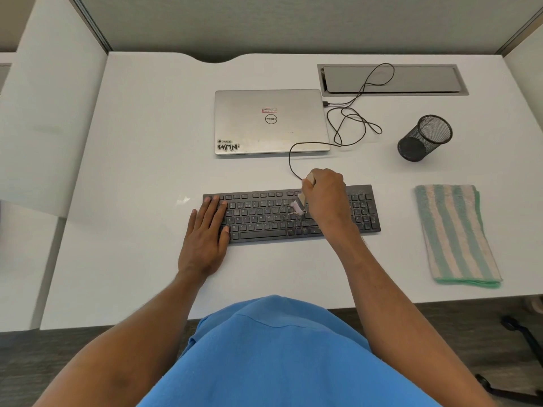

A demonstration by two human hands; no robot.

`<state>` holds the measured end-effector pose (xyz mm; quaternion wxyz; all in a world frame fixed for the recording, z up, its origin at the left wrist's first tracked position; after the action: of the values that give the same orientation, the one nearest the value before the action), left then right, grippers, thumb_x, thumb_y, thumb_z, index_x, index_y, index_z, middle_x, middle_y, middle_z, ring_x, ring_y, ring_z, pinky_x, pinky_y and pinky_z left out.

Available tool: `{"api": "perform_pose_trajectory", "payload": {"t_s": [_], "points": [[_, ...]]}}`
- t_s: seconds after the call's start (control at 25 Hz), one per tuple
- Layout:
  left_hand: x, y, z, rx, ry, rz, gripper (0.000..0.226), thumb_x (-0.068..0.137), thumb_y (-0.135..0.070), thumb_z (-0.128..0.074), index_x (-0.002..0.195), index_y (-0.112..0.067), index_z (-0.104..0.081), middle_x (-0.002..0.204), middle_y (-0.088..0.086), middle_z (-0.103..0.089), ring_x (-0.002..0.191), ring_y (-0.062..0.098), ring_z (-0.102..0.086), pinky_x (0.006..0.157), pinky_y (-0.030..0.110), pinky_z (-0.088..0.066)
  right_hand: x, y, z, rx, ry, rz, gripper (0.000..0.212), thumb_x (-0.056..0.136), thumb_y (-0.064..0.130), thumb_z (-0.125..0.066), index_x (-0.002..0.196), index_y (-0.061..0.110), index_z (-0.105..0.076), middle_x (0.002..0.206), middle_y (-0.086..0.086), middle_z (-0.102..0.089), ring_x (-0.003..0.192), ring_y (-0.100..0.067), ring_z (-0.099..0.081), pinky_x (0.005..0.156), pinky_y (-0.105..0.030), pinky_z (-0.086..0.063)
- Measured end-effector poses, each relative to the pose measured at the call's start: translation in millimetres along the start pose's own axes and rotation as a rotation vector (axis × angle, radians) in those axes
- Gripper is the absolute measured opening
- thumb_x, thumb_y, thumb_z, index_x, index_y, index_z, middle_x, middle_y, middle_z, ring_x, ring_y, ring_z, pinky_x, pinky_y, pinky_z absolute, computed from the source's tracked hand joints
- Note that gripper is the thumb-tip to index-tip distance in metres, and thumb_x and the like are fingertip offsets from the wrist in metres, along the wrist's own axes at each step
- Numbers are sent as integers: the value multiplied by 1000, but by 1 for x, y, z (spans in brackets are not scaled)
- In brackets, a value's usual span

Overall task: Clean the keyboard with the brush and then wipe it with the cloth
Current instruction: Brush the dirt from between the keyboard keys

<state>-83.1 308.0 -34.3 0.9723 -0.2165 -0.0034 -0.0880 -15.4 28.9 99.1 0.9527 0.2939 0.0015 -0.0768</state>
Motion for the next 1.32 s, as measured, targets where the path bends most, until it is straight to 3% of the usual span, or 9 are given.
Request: {"api": "perform_pose_trajectory", "payload": {"t_s": [0.12,0.2,0.28,0.44,0.52,0.76,0.96,1.16,1.32], "points": [[0,0,1,-3,-3,-2,62,109,-34,-32,169,-21,-23,177,-2,-15,164,13,-3,132,51,-12,0,7,8,35,-77,16,43,97,9,-56,57,15,-43,61,1,-46,51,-7,-39,49,-19,-30],[0,0,1,-5,-6,0,62,109,-34,-33,169,-21,-23,177,-2,-15,164,13,-3,132,50,-12,-1,8,4,29,-85,25,50,97,9,-56,55,22,-32,60,3,-39,54,-11,-34,49,-22,-24],[0,0,1,-7,-5,0,62,109,-34,-33,169,-21,-23,177,-3,-15,164,12,-3,132,50,-11,-1,4,-1,18,-60,14,46,97,11,-56,57,20,-36,63,0,-44,58,-16,-38,50,-24,-24],[0,1,0,-3,0,3,62,109,-34,-32,169,-21,-22,177,-3,-14,164,12,-2,133,49,-10,1,-1,-3,-60,-22,9,29,99,16,-56,73,5,-61,73,-8,-62,65,-22,-57,54,-33,-44],[0,1,0,-2,-2,2,62,108,-34,-32,169,-22,-23,177,-3,-15,164,12,-3,133,49,-11,2,-1,-1,-51,-33,3,29,98,16,-56,71,6,-59,72,-8,-61,65,-23,-58,54,-33,-46],[0,0,1,-6,-10,1,62,108,-34,-32,168,-21,-24,177,-2,-16,164,12,-4,133,49,-11,1,0,-4,-6,-69,9,39,99,16,-56,62,15,-44,65,-3,-50,58,-17,-41,49,-25,-25],[0,1,1,3,-3,3,62,108,-33,-33,169,-22,-23,177,-3,-15,164,12,-3,133,49,-11,2,-1,-1,-66,-42,10,28,99,16,-56,73,6,-61,74,-7,-60,65,-21,-55,55,-29,-39],[0,0,0,6,4,5,62,108,-34,-31,169,-22,-22,177,-3,-14,164,12,-2,133,49,-10,3,0,0,-8,-93,12,44,98,15,-57,59,19,-36,63,0,-43,57,-17,-37,50,-26,-25],[0,0,0,2,2,4,62,108,-34,-32,169,-22,-23,177,-3,-14,164,12,-2,133,49,-11,3,-2,-4,-47,-45,12,31,98,16,-57,68,8,-57,70,-6,-58,63,-23,-56,54,-32,-44]]}}
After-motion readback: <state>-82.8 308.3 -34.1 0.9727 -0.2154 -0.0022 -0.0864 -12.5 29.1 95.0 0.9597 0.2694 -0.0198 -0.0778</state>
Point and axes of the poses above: each hand's wrist, its own x-axis towards the middle knuckle, its own z-axis out of the back of the hand, y = z × x, the point moved 6 cm from there along x, towards the middle knuckle
